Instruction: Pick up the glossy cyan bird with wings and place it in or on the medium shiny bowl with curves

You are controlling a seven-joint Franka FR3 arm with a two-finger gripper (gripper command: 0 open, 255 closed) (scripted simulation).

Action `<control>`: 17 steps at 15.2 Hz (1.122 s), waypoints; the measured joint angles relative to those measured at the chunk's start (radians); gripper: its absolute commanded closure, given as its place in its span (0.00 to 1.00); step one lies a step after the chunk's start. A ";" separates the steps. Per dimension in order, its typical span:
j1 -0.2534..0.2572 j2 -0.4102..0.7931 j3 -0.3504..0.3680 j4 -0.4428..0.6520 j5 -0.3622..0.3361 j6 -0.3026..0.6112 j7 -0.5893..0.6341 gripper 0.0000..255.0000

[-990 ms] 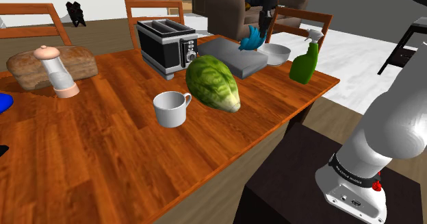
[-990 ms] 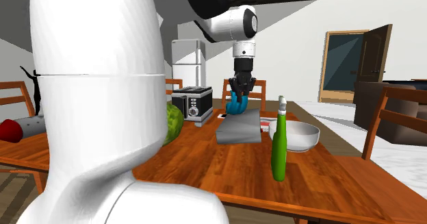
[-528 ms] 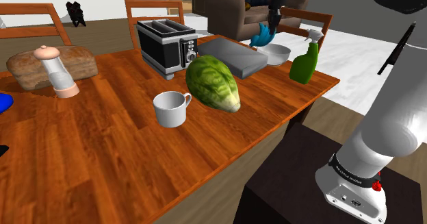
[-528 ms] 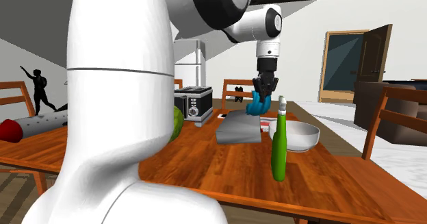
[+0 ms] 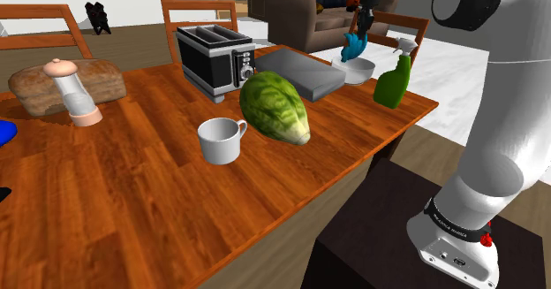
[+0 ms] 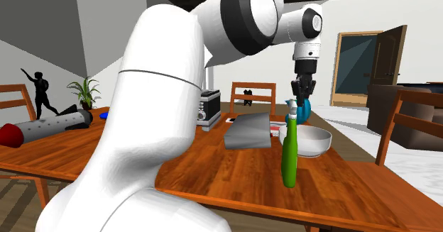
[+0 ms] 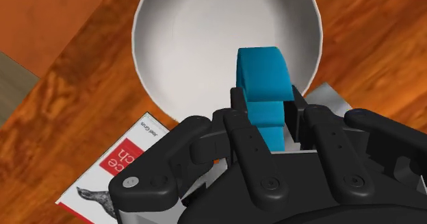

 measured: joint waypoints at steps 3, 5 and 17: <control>-0.043 0.057 -0.004 0.064 0.025 -0.012 -0.036 1.00; -0.041 0.052 -0.005 0.033 0.023 0.014 -0.041 1.00; -0.018 0.032 -0.003 -0.141 0.016 0.168 -0.046 1.00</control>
